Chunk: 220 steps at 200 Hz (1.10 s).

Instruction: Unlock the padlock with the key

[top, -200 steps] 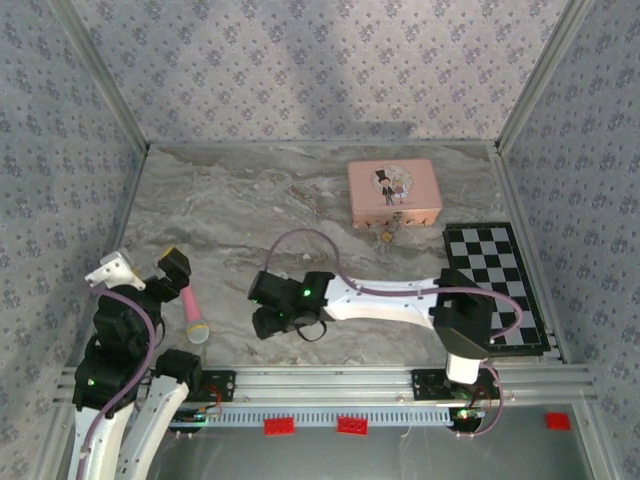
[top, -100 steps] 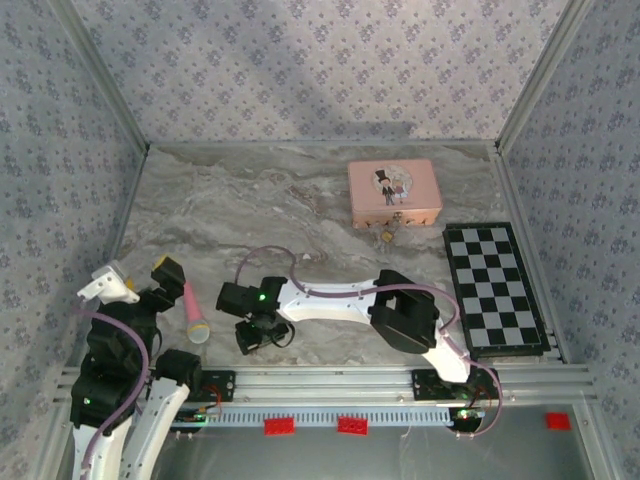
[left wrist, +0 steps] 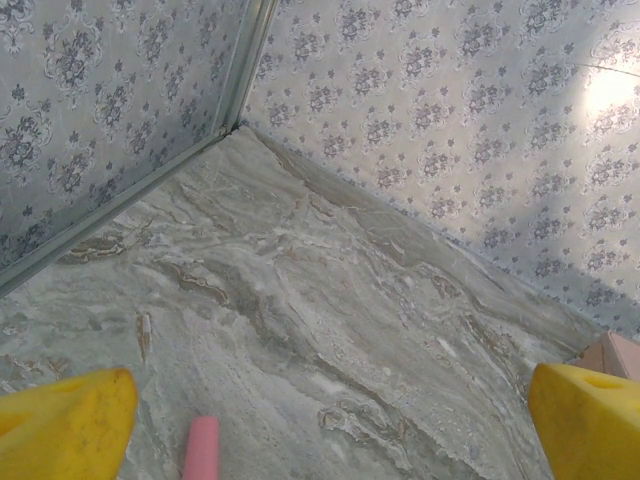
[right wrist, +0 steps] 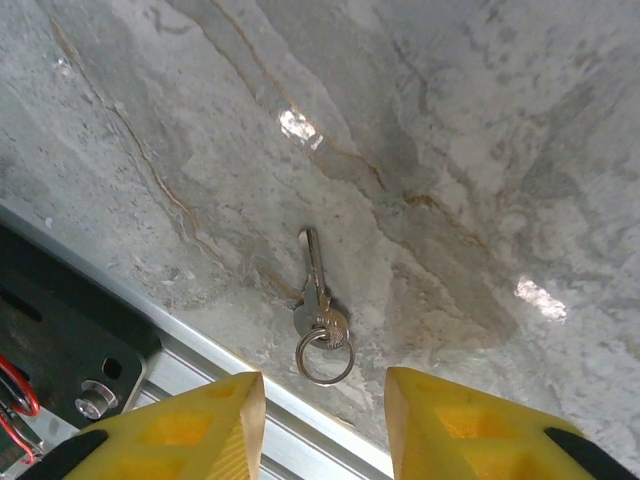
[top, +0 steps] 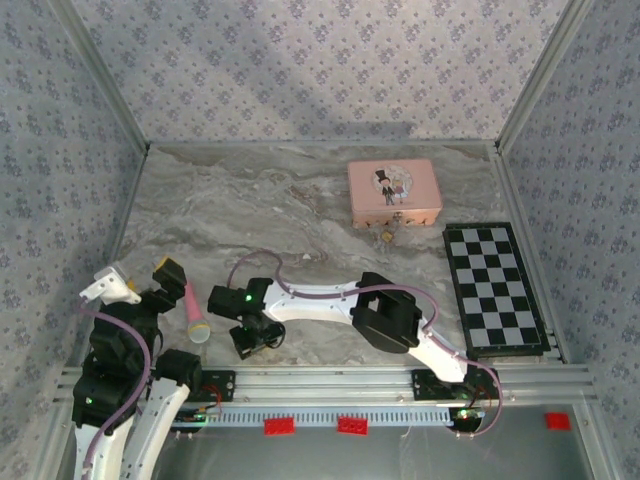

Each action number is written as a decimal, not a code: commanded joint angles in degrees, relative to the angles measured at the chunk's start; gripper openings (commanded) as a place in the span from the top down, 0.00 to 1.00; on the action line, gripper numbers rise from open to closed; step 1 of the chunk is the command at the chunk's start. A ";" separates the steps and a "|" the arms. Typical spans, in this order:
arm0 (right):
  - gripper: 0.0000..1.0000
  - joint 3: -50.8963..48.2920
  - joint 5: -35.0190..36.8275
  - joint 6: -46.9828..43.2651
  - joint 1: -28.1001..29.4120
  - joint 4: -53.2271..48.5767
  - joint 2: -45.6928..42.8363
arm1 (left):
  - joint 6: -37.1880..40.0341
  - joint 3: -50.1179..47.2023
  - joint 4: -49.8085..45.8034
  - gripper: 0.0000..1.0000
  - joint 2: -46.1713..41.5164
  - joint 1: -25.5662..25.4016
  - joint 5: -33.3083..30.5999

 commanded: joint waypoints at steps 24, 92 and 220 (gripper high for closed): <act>0.64 2.53 -2.98 -1.22 -0.05 -3.04 2.84 | 0.04 -0.30 0.56 0.00 -1.44 -0.40 0.20; 0.66 5.90 -2.31 -1.90 -0.10 -5.66 5.80 | 0.23 -0.65 0.94 0.00 -2.01 -0.39 0.54; 0.76 6.65 9.18 -1.33 0.03 -10.73 5.37 | 0.52 -1.06 1.39 0.00 -2.54 -0.40 0.81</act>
